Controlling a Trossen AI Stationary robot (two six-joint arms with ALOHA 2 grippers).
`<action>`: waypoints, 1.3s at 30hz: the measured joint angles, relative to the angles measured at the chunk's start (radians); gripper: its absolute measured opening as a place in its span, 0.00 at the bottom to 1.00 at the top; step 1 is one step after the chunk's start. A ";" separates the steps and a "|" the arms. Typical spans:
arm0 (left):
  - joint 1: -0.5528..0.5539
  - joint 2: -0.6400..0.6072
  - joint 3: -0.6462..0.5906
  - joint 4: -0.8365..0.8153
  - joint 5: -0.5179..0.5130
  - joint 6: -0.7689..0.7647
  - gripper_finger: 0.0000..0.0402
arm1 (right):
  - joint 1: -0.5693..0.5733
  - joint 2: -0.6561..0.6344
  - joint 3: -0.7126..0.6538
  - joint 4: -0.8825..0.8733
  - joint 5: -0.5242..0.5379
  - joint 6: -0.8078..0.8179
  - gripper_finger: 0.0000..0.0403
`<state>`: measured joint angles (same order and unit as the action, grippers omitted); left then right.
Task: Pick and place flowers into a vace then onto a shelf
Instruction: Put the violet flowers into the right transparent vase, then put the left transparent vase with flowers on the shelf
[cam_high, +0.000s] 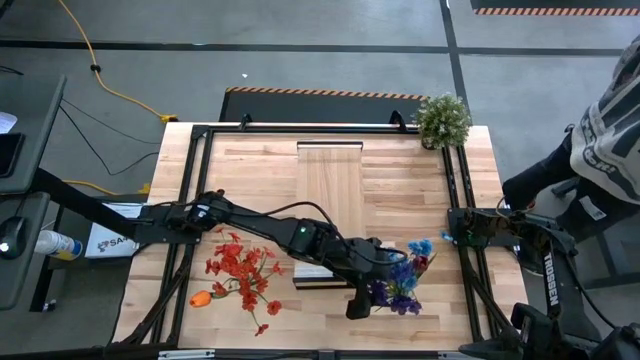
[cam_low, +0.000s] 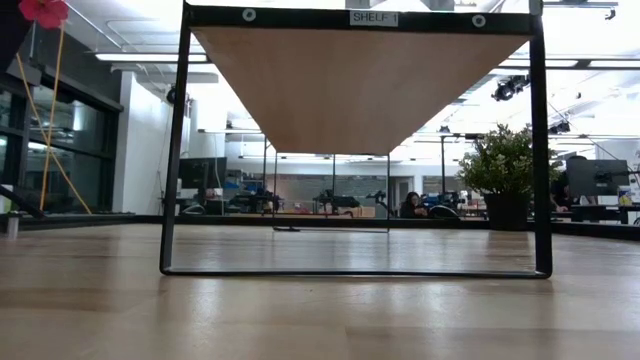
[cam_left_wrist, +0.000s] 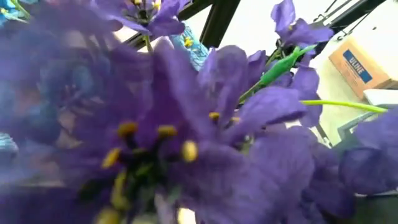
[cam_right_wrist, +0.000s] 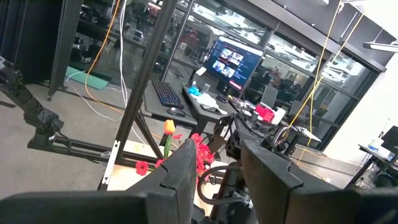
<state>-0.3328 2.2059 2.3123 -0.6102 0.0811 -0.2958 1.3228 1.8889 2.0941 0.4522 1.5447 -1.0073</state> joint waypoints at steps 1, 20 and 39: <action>0.000 0.000 0.000 -0.001 0.000 0.000 0.80 | 0.000 0.000 0.000 0.000 0.000 0.000 0.29; 0.006 -0.100 -0.001 -0.261 -0.036 0.048 0.80 | 0.000 0.000 0.000 0.000 -0.002 0.000 0.29; 0.012 -0.334 0.000 -0.289 -0.014 0.064 0.80 | 0.008 0.000 0.000 -0.006 0.026 0.015 0.29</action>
<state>-0.3206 1.8723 2.3127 -0.8988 0.0667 -0.2313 1.3308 1.8893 2.0937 0.4458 1.5707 -0.9924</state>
